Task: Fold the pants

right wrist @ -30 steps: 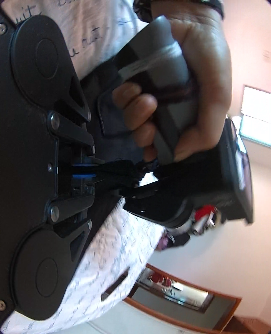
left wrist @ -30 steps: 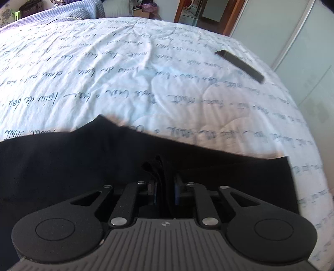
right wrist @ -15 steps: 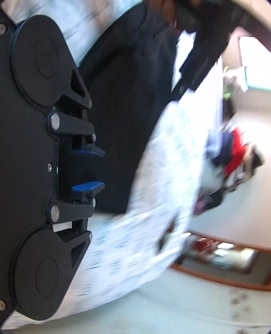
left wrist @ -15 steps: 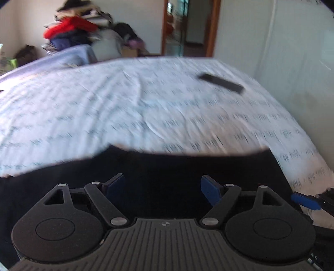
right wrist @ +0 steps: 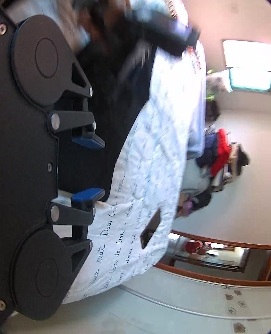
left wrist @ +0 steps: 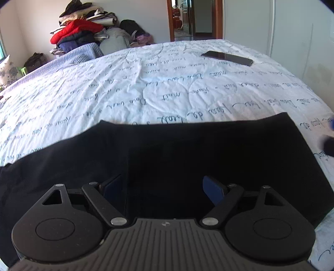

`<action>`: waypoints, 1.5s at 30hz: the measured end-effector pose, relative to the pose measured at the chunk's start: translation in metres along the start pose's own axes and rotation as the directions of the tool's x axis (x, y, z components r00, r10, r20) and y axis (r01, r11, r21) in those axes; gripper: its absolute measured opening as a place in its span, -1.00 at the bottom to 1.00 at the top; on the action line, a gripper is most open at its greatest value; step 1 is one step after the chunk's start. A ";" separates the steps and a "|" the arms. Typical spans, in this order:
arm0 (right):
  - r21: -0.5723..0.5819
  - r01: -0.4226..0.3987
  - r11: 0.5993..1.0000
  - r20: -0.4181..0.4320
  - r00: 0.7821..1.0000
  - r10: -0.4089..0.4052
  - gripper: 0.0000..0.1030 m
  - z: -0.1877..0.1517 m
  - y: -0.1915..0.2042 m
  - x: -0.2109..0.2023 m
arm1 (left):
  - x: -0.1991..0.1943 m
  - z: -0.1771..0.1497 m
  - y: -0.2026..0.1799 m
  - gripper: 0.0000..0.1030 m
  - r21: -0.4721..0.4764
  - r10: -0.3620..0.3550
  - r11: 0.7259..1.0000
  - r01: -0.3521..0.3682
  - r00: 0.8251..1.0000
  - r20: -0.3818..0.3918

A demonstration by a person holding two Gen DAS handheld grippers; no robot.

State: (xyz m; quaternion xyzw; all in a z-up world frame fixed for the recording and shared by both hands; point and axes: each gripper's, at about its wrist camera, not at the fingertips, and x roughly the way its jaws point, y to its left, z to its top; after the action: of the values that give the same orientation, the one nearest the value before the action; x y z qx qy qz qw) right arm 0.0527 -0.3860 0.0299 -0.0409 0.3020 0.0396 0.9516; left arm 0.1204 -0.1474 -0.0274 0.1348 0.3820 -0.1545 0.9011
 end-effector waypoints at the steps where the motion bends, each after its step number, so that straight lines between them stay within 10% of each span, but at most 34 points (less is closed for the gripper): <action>1: 0.003 -0.008 1.000 -0.024 1.000 0.008 -0.16 0.002 -0.002 0.019 | 0.000 -0.002 -0.001 0.79 -0.006 0.010 1.000 -0.010 1.000 0.015; 5: 0.001 0.044 0.999 -0.094 0.995 -0.044 -0.17 0.005 -0.006 0.071 | 0.003 -0.006 -0.002 0.96 0.000 0.056 0.998 -0.056 0.998 0.037; 16: -0.074 0.007 0.997 -0.078 0.997 -0.013 -0.13 -0.021 0.036 0.019 | 0.008 -0.012 0.005 1.00 -0.060 0.025 0.998 -0.022 0.998 0.055; 45: 0.031 0.229 0.973 -0.024 0.973 -0.228 1.00 -0.054 0.062 -0.001 | 0.004 -0.034 0.006 1.00 -0.089 0.029 0.996 -0.013 0.984 0.176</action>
State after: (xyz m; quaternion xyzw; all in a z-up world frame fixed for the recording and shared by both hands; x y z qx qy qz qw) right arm 0.0148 -0.3304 -0.0171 -0.0596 0.3058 -0.0755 0.9472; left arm 0.1036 -0.1309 -0.0526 0.0850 0.3052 -0.1396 0.9382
